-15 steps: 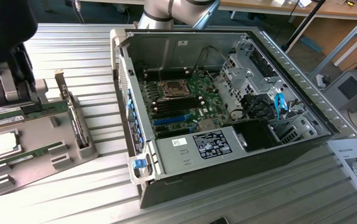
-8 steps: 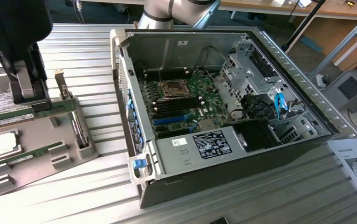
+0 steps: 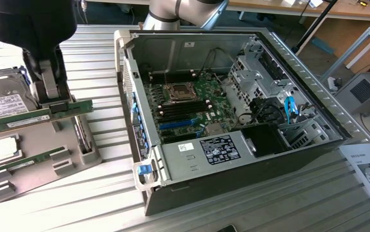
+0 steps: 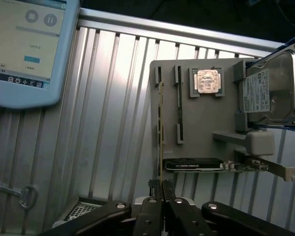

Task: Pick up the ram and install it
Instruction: 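Pick up the ram and move it above insertion slot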

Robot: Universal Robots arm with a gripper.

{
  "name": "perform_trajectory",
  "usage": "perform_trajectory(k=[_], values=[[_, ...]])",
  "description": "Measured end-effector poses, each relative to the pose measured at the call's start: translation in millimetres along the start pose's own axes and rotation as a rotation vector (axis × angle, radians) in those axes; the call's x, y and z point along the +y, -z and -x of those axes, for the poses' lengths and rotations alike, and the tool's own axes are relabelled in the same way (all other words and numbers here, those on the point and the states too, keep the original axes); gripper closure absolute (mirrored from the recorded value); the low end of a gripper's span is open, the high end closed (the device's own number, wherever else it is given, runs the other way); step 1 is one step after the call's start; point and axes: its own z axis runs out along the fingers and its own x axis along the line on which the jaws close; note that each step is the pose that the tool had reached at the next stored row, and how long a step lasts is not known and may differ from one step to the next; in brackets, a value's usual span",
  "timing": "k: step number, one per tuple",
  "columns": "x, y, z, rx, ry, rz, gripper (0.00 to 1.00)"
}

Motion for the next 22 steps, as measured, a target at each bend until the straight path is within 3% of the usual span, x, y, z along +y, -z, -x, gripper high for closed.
perform_trajectory(k=[8, 22], values=[[-18.9, 1.9, -3.3, -0.0014, 0.0, 0.008, 0.88], [-49.5, 3.8, -8.6, -0.0017, 0.0, 0.0088, 0.88]])
